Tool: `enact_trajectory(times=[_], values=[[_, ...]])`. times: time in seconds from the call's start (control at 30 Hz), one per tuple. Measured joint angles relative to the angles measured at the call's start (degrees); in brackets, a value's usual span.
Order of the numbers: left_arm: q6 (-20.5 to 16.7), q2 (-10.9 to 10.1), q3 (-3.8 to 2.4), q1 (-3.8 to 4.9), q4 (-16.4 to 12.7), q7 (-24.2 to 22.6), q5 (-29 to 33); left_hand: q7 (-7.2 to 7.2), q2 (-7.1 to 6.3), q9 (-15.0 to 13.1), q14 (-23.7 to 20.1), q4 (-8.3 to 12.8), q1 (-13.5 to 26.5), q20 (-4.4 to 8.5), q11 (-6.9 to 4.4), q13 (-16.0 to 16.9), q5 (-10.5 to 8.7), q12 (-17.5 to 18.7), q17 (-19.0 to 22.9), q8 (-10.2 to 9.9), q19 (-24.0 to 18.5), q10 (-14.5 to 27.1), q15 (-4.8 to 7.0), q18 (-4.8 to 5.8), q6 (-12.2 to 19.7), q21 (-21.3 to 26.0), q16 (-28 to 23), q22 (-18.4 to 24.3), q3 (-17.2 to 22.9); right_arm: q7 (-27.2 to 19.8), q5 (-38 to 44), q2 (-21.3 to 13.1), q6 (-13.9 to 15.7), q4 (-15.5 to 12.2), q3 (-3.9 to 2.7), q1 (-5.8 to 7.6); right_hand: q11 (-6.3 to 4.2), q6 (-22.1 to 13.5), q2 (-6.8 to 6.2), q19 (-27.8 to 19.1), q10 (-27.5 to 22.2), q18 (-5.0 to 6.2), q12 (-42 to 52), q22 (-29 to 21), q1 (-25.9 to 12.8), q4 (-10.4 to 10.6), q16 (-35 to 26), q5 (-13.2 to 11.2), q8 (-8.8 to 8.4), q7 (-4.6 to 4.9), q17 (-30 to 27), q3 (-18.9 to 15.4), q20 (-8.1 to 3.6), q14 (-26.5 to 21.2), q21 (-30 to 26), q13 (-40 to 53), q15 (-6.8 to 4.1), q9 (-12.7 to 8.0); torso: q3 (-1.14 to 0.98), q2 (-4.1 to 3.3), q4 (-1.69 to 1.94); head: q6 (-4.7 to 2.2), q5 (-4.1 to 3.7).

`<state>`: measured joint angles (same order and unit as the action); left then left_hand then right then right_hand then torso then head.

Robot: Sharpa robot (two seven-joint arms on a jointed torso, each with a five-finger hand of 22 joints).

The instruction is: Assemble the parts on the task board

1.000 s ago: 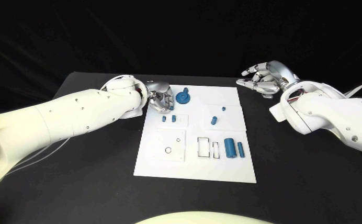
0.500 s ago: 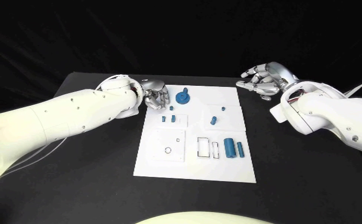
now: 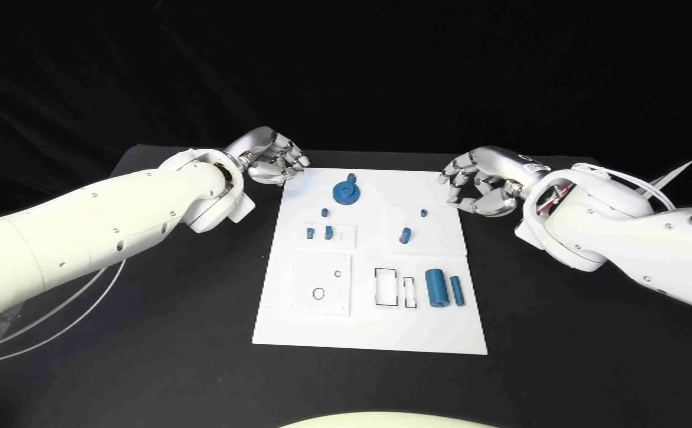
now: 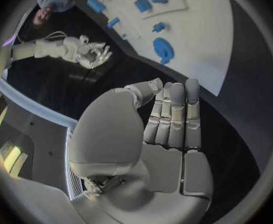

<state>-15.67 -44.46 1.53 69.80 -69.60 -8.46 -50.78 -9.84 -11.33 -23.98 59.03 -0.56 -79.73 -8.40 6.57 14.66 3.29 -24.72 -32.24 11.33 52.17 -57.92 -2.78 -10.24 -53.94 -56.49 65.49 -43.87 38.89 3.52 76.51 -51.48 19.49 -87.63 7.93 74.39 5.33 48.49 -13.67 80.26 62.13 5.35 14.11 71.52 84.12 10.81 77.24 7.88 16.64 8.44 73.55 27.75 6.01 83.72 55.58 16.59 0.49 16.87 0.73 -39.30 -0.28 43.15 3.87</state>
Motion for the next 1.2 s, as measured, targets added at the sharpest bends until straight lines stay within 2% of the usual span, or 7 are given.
enact_trajectory(times=[0.03,0.1,0.23,0.3,0.5,1.1,1.2], values=[[-0.32,-0.38,-0.02,0.0,-0.37,-1.64,2.66,-0.27,0.0,-0.01,-0.66,0.0,0.0,-0.27,0.5,-0.4,0.0,0.42,0.46,0.0,-0.27,0.56,-0.01,0.0,0.27,1.05,-0.87,0.7,0.0,0.26,2.41,0.11,-0.4,-0.03,0.02,-0.26,0.0,0.21,-0.01,0.12,0.0,-0.01,-0.14,0.07,-0.01,-0.2,0.02,0.0,0.0,0.02,0.02,0.36,-0.12,0.0,0.0,-0.18,0.0,0.0,0.0,0.0,0.0,-0.05,-0.05],[-0.65,-1.28,-0.03,-0.01,-1.38,-5.42,8.94,-0.58,0.01,-0.01,-1.6,-0.02,0.01,-0.33,0.33,-0.56,0.0,0.64,0.86,0.01,-0.33,2.1,-0.38,0.0,0.62,2.29,-1.74,1.47,-0.01,1.13,7.17,0.42,-1.14,-0.08,0.06,-0.9,0.0,0.51,-0.01,0.29,0.0,0.0,-0.16,0.3,-0.01,-0.2,0.38,0.0,0.0,-0.07,0.22,0.36,-0.28,0.0,0.94,-0.64,0.0,0.0,0.0,-0.02,0.03,-0.19,-0.25],[-0.46,-2.95,-0.07,-0.47,-3.78,-11.53,20.53,-0.69,2.12,-0.02,-1.62,-3.4,2.24,-0.77,0.92,-0.94,0.0,0.64,1.26,0.02,-0.76,2.77,-0.41,0.01,1.15,4.7,-2.16,3.07,-3.39,3.1,13.21,1.13,-1.5,-0.08,0.15,-2.16,0.0,1.06,-0.47,0.3,0.0,-0.01,-1.43,1.05,-0.5,-0.21,0.39,0.0,-0.01,-0.02,0.4,0.37,-0.28,0.0,1.8,-1.56,0.0,0.0,0.05,-0.04,0.1,-0.45,-0.44],[-0.18,-3.61,-0.06,-0.88,-4.97,-13.65,25.77,-0.71,1.96,-0.02,-2.05,-3.41,2.4,-0.83,0.9,-0.97,0.0,0.64,1.28,0.02,-0.8,2.76,-0.82,0.0,1.17,4.77,-2.16,3.33,-3.4,3.93,14.91,1.54,-1.23,0.03,0.16,-2.57,0.0,1.19,-1.52,0.3,0.0,-0.02,-1.6,1.21,-1.57,-0.23,0.5,0.0,-0.02,0.02,0.41,0.39,-0.28,0.0,1.82,-2.11,0.0,0.0,0.07,-0.04,0.18,-0.55,-0.58],[0.72,-5.02,-0.02,-1.51,-8.05,-17.9,38.55,-0.9,1.96,-0.03,-2.74,-3.41,2.4,-1.03,0.9,-0.99,0.0,0.64,1.38,0.89,-1.01,2.77,-0.92,0.01,1.96,5.81,-2.16,3.8,-3.4,6.26,17.52,3.53,0.37,1.18,0.16,-3.35,0.0,1.46,-1.5,0.31,0.0,-0.02,-2.14,1.65,-1.55,-0.75,0.66,0.0,-0.02,-0.02,0.42,1.85,-0.27,0.0,2.48,-2.47,0.0,0.0,0.18,-0.02,0.29,-0.77,-0.99],[1.58,-5.72,-0.04,-1.71,-10.14,-19.28,43.53,-1.1,1.97,-0.03,-2.76,-3.41,2.39,-1.03,1.01,-1.04,0.0,0.61,1.57,0.9,-1.01,3.68,-0.92,0.01,2.17,6.48,-2.17,4.49,-3.4,6.0,16.13,9.18,1.23,7.24,0.16,-5.23,0.02,3.44,-1.46,1.13,1.69,-0.03,-2.58,2.7,-1.59,-1.32,0.67,0.0,-0.02,-0.18,0.43,2.41,-0.49,0.0,4.48,-3.7,-0.02,0.07,0.12,-0.14,0.32,-0.84,-1.73],[1.67,-5.79,-0.04,-1.72,-10.24,-19.23,43.73,-1.1,1.97,-0.03,-2.75,-3.4,2.39,-1.02,1.01,-1.05,0.0,0.61,1.58,0.9,-1.01,3.68,-0.93,0.0,2.18,6.48,-2.17,4.51,-3.4,5.91,16.07,9.77,1.19,8.2,0.16,-5.44,-0.29,4.47,-0.5,1.35,2.99,-0.04,-2.59,2.7,-2.55,-2.09,0.88,0.0,-0.02,-0.17,0.43,3.19,-0.48,-0.01,5.12,-3.72,-0.03,0.09,0.1,-0.14,0.32,-0.82,-1.74]])
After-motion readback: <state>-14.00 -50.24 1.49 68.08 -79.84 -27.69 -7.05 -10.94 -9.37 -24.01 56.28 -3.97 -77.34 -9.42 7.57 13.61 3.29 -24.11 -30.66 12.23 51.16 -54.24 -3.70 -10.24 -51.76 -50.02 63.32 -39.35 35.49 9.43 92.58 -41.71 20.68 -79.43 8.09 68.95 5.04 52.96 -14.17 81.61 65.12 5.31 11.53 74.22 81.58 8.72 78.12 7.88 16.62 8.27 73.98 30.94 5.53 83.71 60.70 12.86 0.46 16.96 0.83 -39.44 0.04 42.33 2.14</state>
